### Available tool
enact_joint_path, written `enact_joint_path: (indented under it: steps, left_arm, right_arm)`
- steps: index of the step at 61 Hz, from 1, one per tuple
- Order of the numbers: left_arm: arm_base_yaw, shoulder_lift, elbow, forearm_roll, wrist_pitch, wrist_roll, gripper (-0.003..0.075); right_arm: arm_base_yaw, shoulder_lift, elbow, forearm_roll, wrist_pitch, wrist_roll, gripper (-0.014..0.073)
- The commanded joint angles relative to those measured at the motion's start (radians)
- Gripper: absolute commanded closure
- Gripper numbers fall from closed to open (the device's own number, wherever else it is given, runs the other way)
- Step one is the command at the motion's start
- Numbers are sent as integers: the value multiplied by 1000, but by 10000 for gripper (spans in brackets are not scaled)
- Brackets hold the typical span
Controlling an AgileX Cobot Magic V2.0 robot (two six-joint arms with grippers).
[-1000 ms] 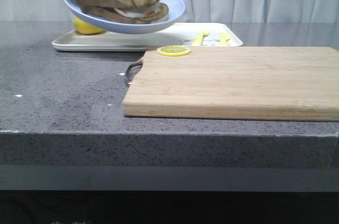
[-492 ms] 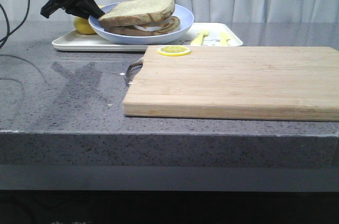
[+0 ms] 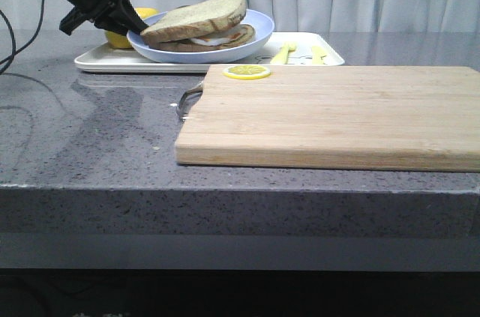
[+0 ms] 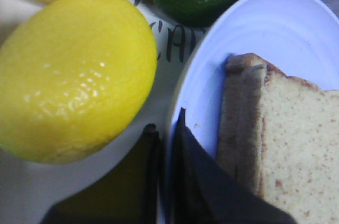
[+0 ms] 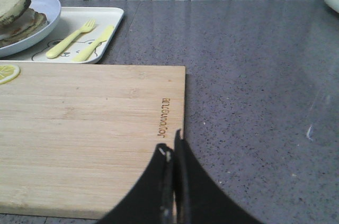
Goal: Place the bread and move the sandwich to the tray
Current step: 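Lower the plate onto the tray, open the left gripper and withdraw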
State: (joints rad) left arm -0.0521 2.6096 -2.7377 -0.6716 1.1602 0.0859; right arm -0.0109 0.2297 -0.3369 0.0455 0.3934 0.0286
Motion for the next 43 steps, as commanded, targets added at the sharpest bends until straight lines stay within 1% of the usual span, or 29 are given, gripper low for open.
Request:
enact_joint_path:
  steps: [1,6,7,11,14,25,30,34,37,43]
  left_arm:
    - [-9,-82,-39,-91,-51,-15,603]
    - [-9,-82,-43,-91,-51,-15,502]
    - [-9,-82,-45,-91,-51,-15,468]
    - [-7,-84,-47,-91,-51,-15,412]
    - [-7,-88,-47,-91,-51,-15,398]
    - [2,-109,-115,-91,-21,-15,401]
    - [1,-110,-197,-91,11,-15,417]
    - [1,-110,-254,-91,48,-15,461]
    - [-1,-110,-303,-91,70,-15,509]
    - [-2,-131,-309,-97,86,-15,657]
  right_arm:
    - [-6,7,-27,-3,-82,1,676]
    - [-6,7,-27,-3,-82,1,676]
    - [-6,7,-27,-3,-82,1,676]
    - [-6,7,-27,-3,-82,1,676]
    - [-6,7,-27,-3,-82,1,676]
    - [-6,7,-27,-3,-82,1,676]
    - [-6,7,-27,-3,-82,1,676]
    - [-6,7,-27,-3,-82,1,676]
    - [-6,7,-27,-3,-82,1,676]
    - [-6,7,-27,-3,-82,1,676]
